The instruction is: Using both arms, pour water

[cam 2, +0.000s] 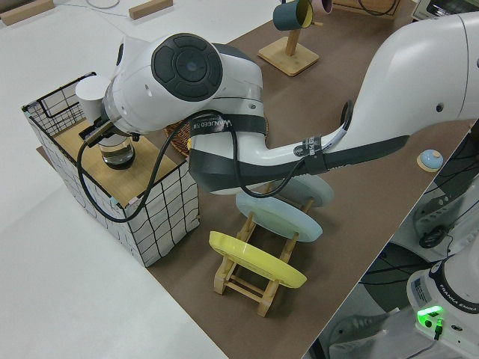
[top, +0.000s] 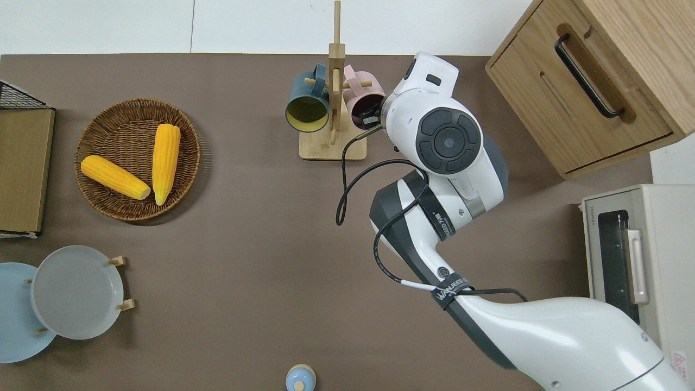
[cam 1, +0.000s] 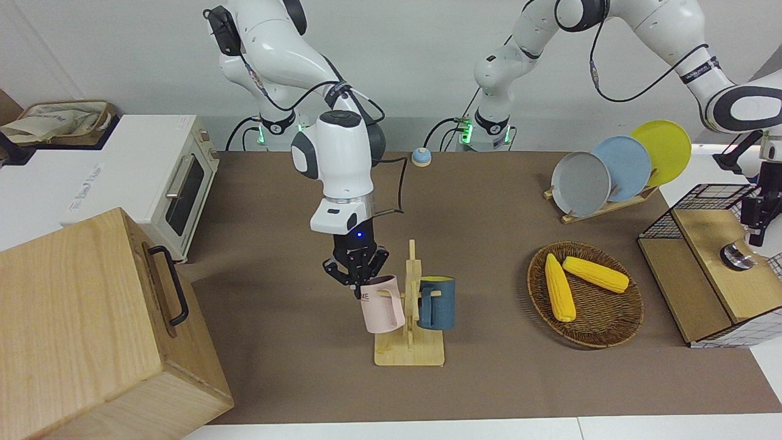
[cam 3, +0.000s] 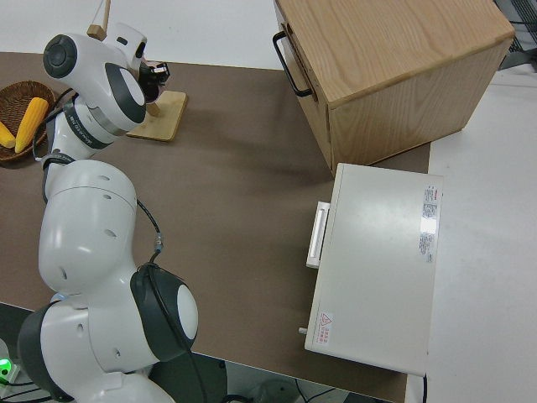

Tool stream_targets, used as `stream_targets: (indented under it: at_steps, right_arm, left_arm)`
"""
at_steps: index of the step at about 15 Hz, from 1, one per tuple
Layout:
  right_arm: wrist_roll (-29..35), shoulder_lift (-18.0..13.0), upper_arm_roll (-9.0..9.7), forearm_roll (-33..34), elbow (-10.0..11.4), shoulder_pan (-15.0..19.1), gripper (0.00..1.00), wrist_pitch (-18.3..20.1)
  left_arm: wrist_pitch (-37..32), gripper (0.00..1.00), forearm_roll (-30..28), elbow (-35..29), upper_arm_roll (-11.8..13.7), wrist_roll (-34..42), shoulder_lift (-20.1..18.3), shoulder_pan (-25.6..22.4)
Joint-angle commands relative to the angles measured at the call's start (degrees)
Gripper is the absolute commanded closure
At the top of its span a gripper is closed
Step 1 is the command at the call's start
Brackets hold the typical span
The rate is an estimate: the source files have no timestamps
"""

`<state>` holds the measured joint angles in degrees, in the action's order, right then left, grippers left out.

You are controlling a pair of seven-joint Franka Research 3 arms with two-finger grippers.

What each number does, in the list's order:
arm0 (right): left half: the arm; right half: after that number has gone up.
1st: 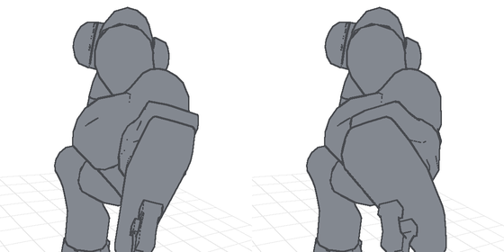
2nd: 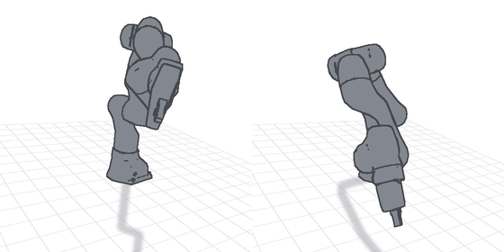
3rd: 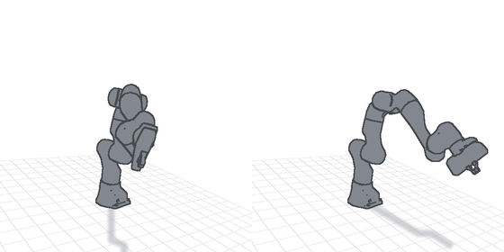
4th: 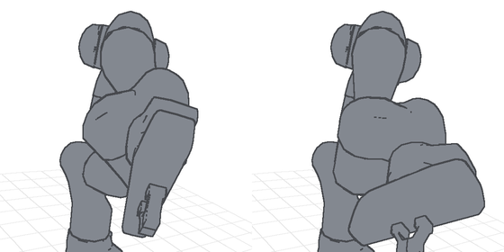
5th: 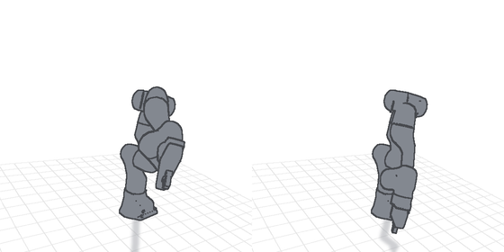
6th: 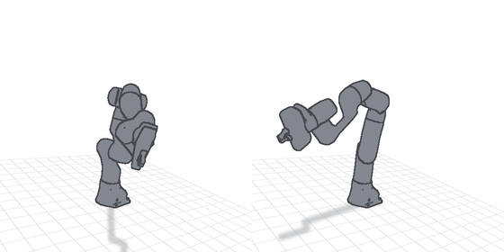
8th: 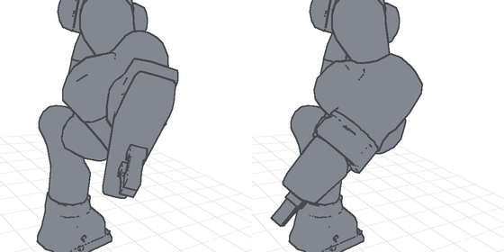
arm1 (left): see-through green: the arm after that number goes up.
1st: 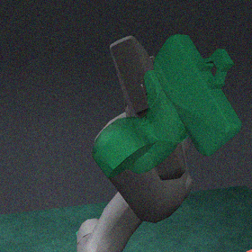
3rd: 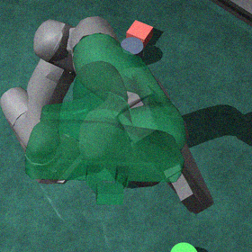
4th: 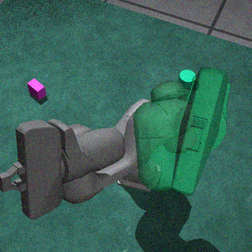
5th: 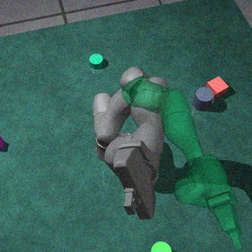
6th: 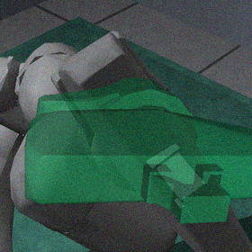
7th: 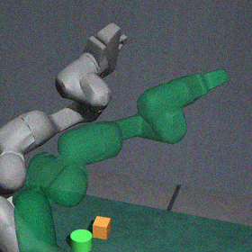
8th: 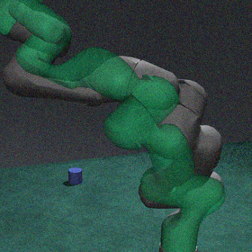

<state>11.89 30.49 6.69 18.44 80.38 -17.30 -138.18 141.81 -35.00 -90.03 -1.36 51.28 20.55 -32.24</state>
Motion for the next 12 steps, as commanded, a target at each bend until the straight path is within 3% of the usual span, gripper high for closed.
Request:
stream_targets:
  at_steps: [1,5,12]
  right_arm:
    - [-0.29,-0.52,0.43,1.43,-0.84,0.95,1.000,2.30]
    - [-1.52,-1.75,0.25,1.34,-0.84,1.04,1.000,5.02]
    - [-5.73,-4.21,0.60,0.64,-0.84,4.03,1.000,10.21]
  left_arm:
    - [-1.70,1.00,4.84,3.28,0.04,-7.84,-0.77,0.33]
    - [-10.67,1.00,10.13,7.85,0.04,-16.73,-2.09,0.33]
    - [-18.76,1.00,15.39,6.45,-0.13,-25.78,-9.90,2.26]
